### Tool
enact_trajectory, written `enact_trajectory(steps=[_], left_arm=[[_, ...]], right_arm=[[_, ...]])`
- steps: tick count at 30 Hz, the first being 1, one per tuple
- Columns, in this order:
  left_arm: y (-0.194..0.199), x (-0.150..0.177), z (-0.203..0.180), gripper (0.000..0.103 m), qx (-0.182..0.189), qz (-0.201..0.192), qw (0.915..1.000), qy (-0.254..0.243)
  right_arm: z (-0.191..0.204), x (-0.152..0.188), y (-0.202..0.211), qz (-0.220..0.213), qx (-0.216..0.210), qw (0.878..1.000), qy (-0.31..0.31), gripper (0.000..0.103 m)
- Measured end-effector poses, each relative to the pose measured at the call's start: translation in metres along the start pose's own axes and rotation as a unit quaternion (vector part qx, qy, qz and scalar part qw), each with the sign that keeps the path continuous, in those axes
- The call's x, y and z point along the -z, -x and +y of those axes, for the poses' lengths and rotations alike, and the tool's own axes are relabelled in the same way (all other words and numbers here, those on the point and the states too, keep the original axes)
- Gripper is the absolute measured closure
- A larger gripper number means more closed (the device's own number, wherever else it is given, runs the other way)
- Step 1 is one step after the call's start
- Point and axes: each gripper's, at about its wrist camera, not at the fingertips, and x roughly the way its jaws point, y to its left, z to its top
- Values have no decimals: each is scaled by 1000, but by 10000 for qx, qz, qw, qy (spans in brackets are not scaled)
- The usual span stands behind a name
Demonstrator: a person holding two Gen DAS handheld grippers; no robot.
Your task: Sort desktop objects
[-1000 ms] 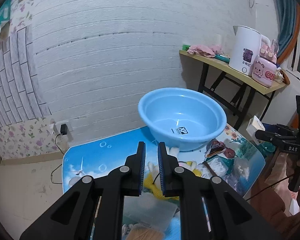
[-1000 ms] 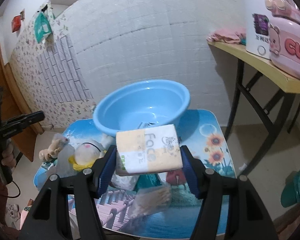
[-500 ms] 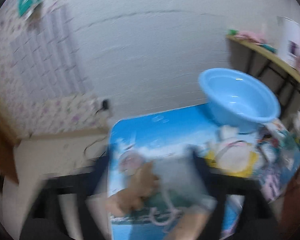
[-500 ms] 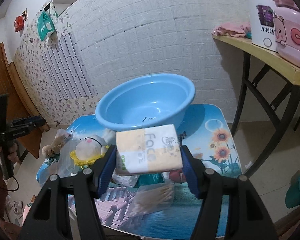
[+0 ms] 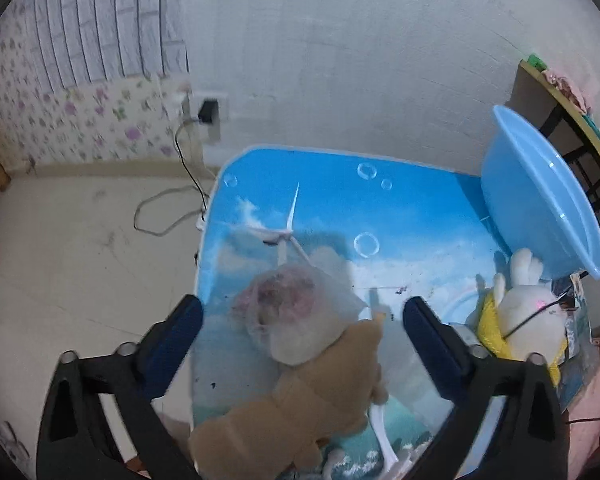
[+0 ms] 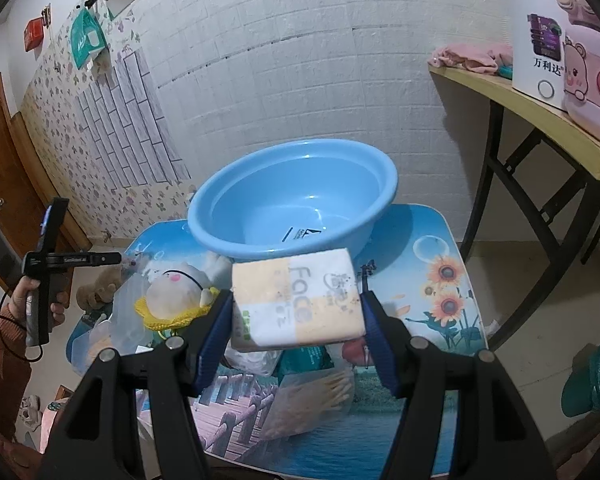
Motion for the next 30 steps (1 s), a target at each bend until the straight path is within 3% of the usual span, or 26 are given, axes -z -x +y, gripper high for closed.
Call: enact_trajectory(steps=[1,3,5,6,7,14,24,30], left_arm=[[-6,1,-1,30,-15,82,10000,-43],[-14,5,-1,46,-6,172,9998,-85],[-11,7,-3,59,-56,24,9999,-133],[-9,8,-4,72,35,-19,9999,-101],[-7,8,-5,77,198,-75,9998,-44],[-12,7,-37,77,169,-210,9985,-486],[-14,2,-35,76,122,-111,9981,-591],[-15,0,-43,53,-241,-37,9944,-1028]], right_arm=[[1,0,-1,15,7,10000,12,41],[3,-1,-3,36,15,10000,37,41],[5,-2,-5,60,21,10000,57,41],[6,-2,-5,69,18,10000,68,41],[6,-2,-6,77,13,9999,78,41],[10,-1,-7,126,-2,9998,124,41],[3,-2,-3,104,71,9999,51,41],[-2,-1,-7,126,135,9998,-40,41]])
